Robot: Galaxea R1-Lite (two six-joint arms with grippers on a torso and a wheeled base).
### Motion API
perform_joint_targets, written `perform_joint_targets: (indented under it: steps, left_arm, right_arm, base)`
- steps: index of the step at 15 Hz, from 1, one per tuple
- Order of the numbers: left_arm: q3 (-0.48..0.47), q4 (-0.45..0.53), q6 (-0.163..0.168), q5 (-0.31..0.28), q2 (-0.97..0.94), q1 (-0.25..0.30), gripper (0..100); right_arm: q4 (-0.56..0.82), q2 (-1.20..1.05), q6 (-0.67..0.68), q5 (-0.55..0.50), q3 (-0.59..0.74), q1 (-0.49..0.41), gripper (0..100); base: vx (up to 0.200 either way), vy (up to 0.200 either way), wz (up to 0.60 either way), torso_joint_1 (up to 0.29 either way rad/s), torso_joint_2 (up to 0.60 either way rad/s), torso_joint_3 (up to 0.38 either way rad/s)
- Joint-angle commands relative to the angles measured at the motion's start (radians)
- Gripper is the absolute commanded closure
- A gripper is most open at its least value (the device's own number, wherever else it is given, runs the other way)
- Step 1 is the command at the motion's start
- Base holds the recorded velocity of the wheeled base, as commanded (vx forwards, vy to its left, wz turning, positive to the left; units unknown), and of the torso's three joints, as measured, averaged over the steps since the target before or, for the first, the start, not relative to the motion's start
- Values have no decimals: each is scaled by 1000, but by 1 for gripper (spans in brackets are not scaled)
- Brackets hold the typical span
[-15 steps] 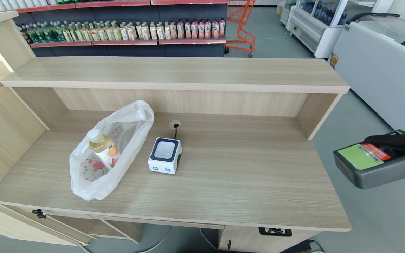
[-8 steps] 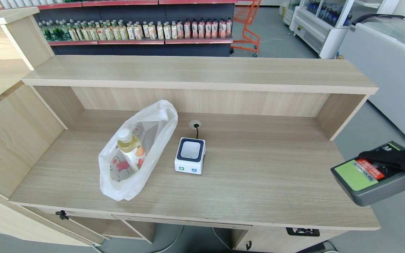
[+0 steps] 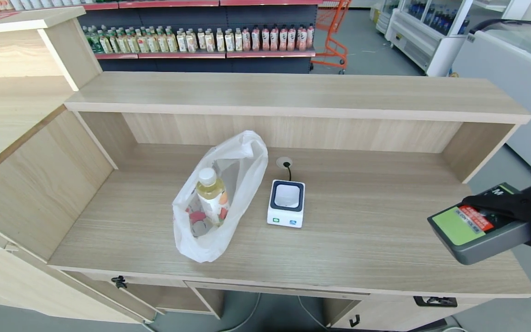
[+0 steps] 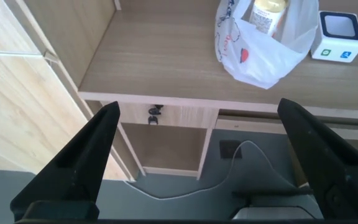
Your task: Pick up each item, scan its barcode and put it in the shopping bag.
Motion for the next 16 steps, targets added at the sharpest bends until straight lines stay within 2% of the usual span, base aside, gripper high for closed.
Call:
perform_joint_targets:
  steps: [1,4,6,9,13,16]
  left_arm:
    - [0,0,0,0,2,0,0]
    - [0,0,0,0,2,0,0]
    - [0,0,-1,0,2,0,0]
    - [0,0,2,0,2,0,0]
    - [0,0,2,0,2,0,0]
    - [0,0,-1,0,2,0,0]
  right_arm:
    - [1,18,0,1,-9,1,100]
    - [1,26,-1,-1,-9,0,100]
    - [10,41,-15,-1,-3,-5,100]
    - [2,109,-109,-28,-20,-27,100]
    - [2,181,-120,-50,-109,-23,100]
    - [1,242,-121,-54,-126,-2,100]
  base:
    - [0,200,0,2,-2,2]
    - [0,200,0,2,2,4]
    - [0,0,0,0,0,0]
    - [0,0,0,0,0,0]
    - [200,0,0,2,0,1]
    - [0,0,0,0,0,0]
